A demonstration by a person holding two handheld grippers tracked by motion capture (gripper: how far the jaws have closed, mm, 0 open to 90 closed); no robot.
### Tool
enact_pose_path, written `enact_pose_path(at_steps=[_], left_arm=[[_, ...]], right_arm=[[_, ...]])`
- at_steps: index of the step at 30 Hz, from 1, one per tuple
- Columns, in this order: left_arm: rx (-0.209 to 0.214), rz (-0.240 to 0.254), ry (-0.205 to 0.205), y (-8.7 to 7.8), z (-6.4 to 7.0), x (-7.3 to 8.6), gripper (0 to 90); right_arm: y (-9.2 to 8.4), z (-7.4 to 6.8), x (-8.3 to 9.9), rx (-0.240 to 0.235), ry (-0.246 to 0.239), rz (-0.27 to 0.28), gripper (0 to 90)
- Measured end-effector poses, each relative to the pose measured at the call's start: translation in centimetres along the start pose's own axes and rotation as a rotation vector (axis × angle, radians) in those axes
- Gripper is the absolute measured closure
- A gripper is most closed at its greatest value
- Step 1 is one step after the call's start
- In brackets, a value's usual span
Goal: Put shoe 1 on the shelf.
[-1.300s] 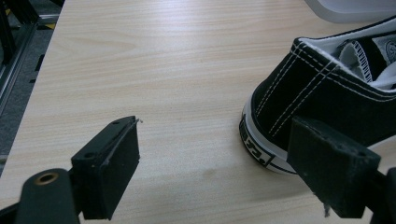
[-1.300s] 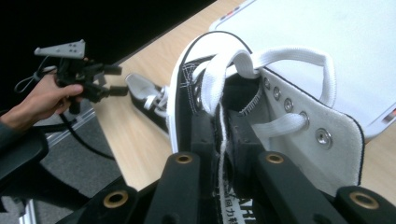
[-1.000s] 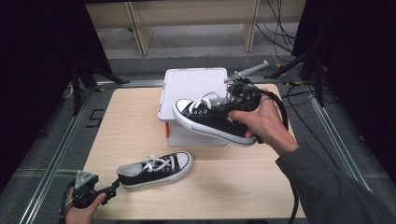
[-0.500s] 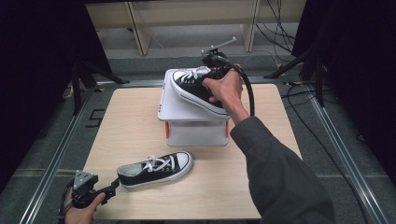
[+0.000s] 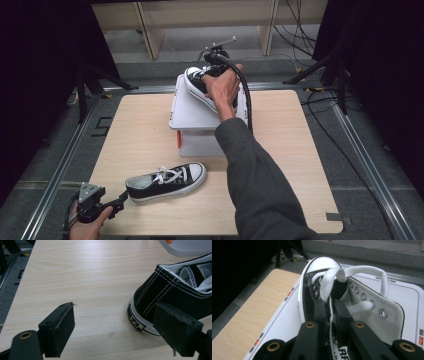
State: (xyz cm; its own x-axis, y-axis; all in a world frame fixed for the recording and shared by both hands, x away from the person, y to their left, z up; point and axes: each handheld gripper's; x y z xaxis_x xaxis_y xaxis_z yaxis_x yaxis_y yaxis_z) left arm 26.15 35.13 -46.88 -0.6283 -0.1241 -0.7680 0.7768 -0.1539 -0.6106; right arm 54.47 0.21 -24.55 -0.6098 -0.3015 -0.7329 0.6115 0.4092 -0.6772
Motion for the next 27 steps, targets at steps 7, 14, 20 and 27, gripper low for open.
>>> enact_pose_path(at_steps=[7,14,20,27], left_arm=[[0.004,0.0,-0.003,0.0,0.0,0.0,16.9],[0.016,0.01,-0.004,0.0,0.0,0.0,16.7],[0.019,0.008,-0.008,0.0,0.0,0.0,16.4],[0.013,0.007,-0.008,0.0,0.1,0.0,16.3]], right_arm=[[1.4,-1.0,0.1,0.054,-0.007,-0.026,82.6],[2.0,-2.7,-0.3,0.034,0.027,-0.005,81.3],[1.5,-2.5,-1.0,0.025,0.064,0.013,83.7],[1.5,-3.0,-1.4,0.02,0.071,0.04,81.5]])
Point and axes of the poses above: each handheld gripper's, and its own axes: y roughly forward along the jaws, x roughly out of its underside, z roughly to its right, and after that the axes turned 8 degrees about -y, right-handed
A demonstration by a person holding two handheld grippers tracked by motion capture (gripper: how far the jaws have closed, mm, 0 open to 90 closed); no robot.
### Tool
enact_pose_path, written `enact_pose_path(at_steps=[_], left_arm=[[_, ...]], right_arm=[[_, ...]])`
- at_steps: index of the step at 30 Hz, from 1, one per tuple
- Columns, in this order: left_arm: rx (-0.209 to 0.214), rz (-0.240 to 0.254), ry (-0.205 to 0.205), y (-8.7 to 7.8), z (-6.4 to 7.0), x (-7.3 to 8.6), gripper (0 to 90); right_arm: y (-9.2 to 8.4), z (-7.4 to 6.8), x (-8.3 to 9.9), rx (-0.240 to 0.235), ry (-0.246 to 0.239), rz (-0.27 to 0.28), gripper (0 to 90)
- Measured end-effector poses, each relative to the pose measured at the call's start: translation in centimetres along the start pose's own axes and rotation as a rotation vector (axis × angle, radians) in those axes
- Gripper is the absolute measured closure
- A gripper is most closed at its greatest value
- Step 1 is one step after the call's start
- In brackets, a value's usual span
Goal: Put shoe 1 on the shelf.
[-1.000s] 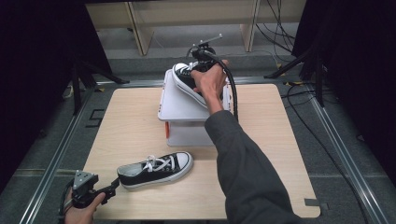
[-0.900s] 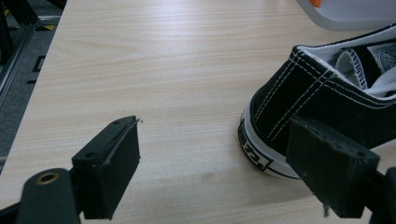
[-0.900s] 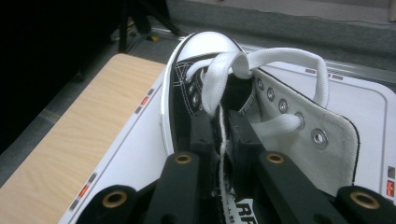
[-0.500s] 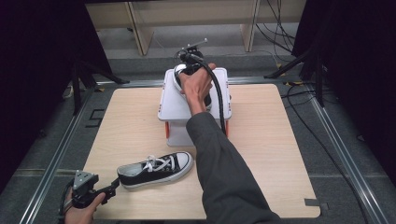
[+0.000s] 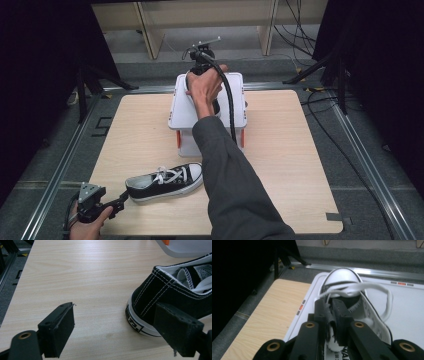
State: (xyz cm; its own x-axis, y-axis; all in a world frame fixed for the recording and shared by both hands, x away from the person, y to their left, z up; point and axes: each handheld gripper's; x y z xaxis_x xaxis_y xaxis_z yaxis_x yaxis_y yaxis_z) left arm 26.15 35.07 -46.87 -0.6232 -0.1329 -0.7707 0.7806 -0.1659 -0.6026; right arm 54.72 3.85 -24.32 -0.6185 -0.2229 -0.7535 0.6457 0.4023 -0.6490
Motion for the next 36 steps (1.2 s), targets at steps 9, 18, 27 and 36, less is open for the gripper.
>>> enact_pose_path(at_steps=[9,18,27,36], left_arm=[[-0.006,-0.001,0.003,-0.1,0.0,0.0,16.3],[-0.007,-0.009,0.001,0.0,-0.1,0.0,16.1],[-0.008,0.005,-0.002,0.0,-0.1,0.0,16.5],[-0.015,-0.007,0.002,-0.1,-0.1,0.1,16.7]], right_arm=[[-2.7,1.3,-0.6,-0.093,-0.117,-0.017,70.9],[-4.7,2.9,1.1,-0.21,-0.278,-0.062,64.7],[-6.6,3.6,3.8,-0.292,-0.403,-0.09,61.2],[-6.1,3.2,5.3,-0.329,-0.457,-0.109,64.5]])
Point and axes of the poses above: each handheld gripper's, and its own axes: y roughly forward along the jaws, x roughly out of its underside, z roughly to its right, and after that the axes turned 8 degrees about -y, right-handed
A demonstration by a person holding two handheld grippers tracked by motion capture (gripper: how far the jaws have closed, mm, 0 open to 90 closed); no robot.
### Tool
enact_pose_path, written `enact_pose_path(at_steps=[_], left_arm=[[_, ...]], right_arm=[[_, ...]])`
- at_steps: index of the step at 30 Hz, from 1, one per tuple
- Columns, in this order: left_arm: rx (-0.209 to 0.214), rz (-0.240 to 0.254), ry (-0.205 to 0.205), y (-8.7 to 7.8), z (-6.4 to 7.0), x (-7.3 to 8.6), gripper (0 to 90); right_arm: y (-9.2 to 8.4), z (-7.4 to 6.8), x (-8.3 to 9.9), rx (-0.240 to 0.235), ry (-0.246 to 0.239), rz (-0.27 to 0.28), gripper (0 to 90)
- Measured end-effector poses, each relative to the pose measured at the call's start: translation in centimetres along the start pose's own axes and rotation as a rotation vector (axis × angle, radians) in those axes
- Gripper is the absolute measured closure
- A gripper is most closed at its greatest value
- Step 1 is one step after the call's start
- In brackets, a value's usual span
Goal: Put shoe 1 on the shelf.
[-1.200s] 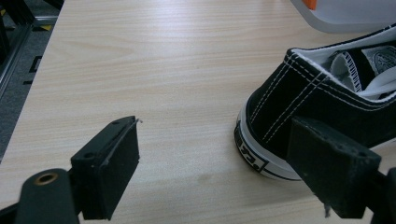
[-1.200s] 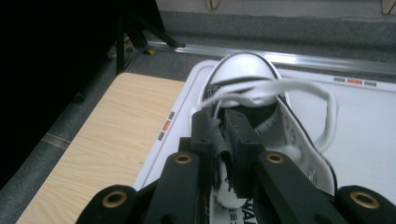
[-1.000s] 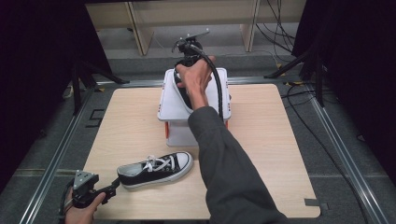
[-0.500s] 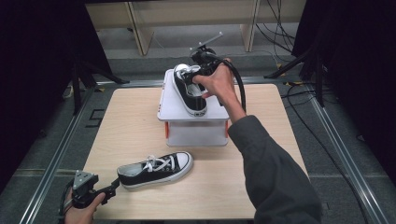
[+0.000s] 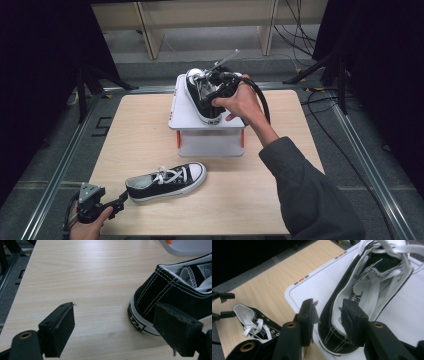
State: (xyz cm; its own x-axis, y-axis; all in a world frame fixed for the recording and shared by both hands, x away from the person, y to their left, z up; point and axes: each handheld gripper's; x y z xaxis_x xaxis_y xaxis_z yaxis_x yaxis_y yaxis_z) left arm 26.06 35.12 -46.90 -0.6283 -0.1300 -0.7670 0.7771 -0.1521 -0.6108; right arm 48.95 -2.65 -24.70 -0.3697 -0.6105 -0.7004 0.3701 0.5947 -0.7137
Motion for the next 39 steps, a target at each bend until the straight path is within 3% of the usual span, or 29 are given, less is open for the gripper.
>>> enact_pose_path(at_steps=[4,7,11,20,23,27,28,30,31,35,36,39], left_arm=[[0.001,0.0,0.0,0.1,0.0,0.0,16.8],[-0.002,0.003,-0.003,0.0,0.0,0.0,16.8],[0.002,0.004,-0.006,0.1,0.0,0.0,16.8],[-0.001,0.003,-0.002,0.0,0.0,0.0,16.8],[0.002,0.009,-0.004,0.0,0.0,0.0,16.8],[0.004,0.0,0.001,0.0,0.0,0.0,16.8],[0.002,0.002,-0.001,0.0,0.0,0.0,16.8],[0.0,0.002,-0.002,0.0,0.0,0.0,16.8],[0.0,0.002,-0.003,0.1,0.0,0.0,16.8],[-0.005,0.005,-0.003,0.0,0.0,0.0,16.8],[-0.002,0.003,0.001,0.0,0.0,0.0,16.9],[-0.002,0.002,0.0,0.0,0.0,0.0,16.9]], right_arm=[[0.8,0.1,0.2,0.032,-0.019,-0.004,80.0],[1.0,0.2,0.1,0.028,-0.015,0.009,87.7],[1.1,-0.5,-0.8,0.051,-0.018,0.01,88.6],[2.8,-2.7,-2.7,0.037,-0.005,0.021,88.4],[3.6,-3.3,-2.6,0.025,0.001,0.026,85.6],[3.3,-3.2,-2.2,0.024,0.026,0.062,67.2],[3.3,-3.2,-2.2,0.024,0.026,0.062,67.2],[2.6,-3.4,-2.0,0.025,0.049,0.109,57.2],[1.8,-3.6,-1.8,0.012,0.036,0.136,53.4],[-0.1,-3.6,-1.2,0.009,0.036,0.19,49.2],[-1.4,-3.4,-0.7,0.002,0.041,0.223,47.2],[-2.5,-3.3,0.0,0.017,0.031,0.228,46.3]])
Point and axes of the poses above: each handheld gripper's, and its own axes: y roughly forward along the jaws, x roughly out of its underside, z roughly to its right, and after that the axes turned 8 degrees about -y, right-handed
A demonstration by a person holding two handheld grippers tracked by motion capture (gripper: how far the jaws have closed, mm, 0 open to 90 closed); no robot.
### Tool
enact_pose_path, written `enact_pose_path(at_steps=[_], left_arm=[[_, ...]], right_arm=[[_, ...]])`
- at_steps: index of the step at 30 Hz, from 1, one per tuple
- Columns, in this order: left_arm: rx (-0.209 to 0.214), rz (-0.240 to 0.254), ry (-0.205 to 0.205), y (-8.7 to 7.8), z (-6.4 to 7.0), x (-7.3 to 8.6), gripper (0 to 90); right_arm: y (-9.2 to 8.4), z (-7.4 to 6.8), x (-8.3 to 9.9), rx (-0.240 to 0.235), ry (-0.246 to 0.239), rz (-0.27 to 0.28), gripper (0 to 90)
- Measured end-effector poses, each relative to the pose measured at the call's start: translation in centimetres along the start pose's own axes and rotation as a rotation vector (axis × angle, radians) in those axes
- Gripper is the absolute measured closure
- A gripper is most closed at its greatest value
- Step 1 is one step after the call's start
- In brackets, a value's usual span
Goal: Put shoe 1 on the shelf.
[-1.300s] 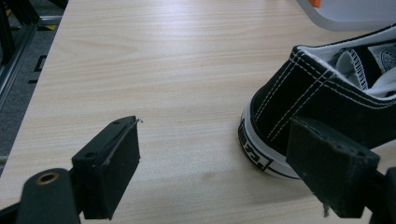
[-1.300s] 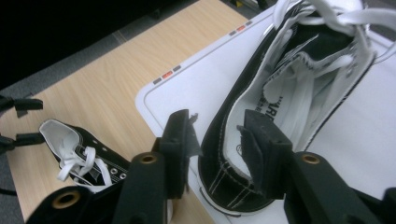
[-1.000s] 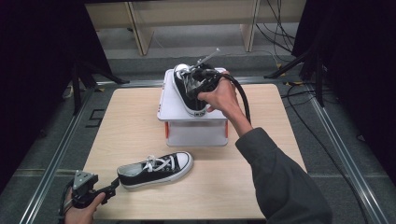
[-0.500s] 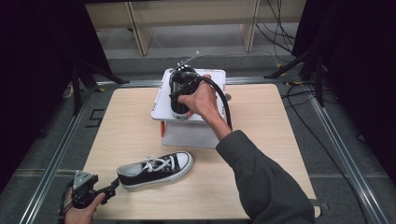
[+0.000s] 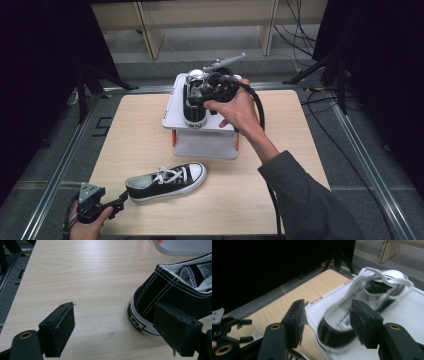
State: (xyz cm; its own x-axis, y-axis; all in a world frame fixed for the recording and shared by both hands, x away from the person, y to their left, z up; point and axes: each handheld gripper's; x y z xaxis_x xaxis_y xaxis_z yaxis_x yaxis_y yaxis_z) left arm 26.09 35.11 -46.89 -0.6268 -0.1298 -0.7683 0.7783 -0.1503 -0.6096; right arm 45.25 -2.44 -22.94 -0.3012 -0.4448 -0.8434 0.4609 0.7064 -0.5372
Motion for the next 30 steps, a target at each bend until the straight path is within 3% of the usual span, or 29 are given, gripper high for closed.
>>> enact_pose_path(at_steps=[2,5,12,17,18,20,23,26,27,29,30], left_arm=[[-0.002,-0.001,-0.001,0.0,0.0,0.0,16.9],[-0.002,0.0,0.002,0.0,0.0,0.0,16.9],[-0.005,-0.001,-0.001,0.0,0.0,0.0,16.8],[-0.005,-0.001,0.0,0.0,0.0,0.0,16.9],[-0.003,0.0,-0.003,0.0,0.0,0.0,16.9],[-0.001,0.003,-0.008,0.1,0.0,0.0,16.8],[0.004,0.006,-0.01,0.1,-0.1,0.0,16.9],[-0.004,0.006,-0.018,-0.1,-0.2,0.0,16.8],[-0.006,0.006,-0.018,-0.1,-0.3,0.0,16.9],[-0.004,0.013,-0.024,-0.1,-0.4,0.0,16.9],[-0.008,0.006,-0.022,-0.3,-0.5,0.1,16.9]], right_arm=[[-1.1,0.3,0.7,0.02,-0.007,-0.006,45.3],[-2.4,1.1,2.6,0.036,0.024,-0.025,43.4],[-3.5,1.5,6.1,0.065,-0.013,-0.089,42.5],[-3.7,1.1,7.8,0.032,-0.003,-0.102,42.5],[-3.7,0.7,8.2,0.014,0.011,-0.102,42.5],[-3.4,-0.3,9.4,-0.023,-0.006,-0.098,42.4],[-2.9,-1.3,10.3,-0.043,-0.008,-0.1,42.2],[-1.5,-2.8,12.0,-0.082,-0.015,-0.094,42.1],[-0.3,-3.8,13.2,-0.099,-0.024,-0.105,41.7],[0.3,-4.4,13.8,-0.103,-0.011,-0.118,41.4],[1.0,-4.7,14.3,-0.106,-0.028,-0.12,40.9]])
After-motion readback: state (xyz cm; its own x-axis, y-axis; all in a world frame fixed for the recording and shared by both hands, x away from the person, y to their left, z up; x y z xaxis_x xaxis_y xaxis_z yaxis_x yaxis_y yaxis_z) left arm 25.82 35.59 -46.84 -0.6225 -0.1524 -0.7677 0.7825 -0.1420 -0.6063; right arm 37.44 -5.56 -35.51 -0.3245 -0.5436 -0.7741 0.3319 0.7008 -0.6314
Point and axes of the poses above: each handheld gripper's, and its own axes: y roughly forward along the jaws, x roughly out of its underside, z roughly to its right, and after that the axes turned 8 degrees about -y, right-handed
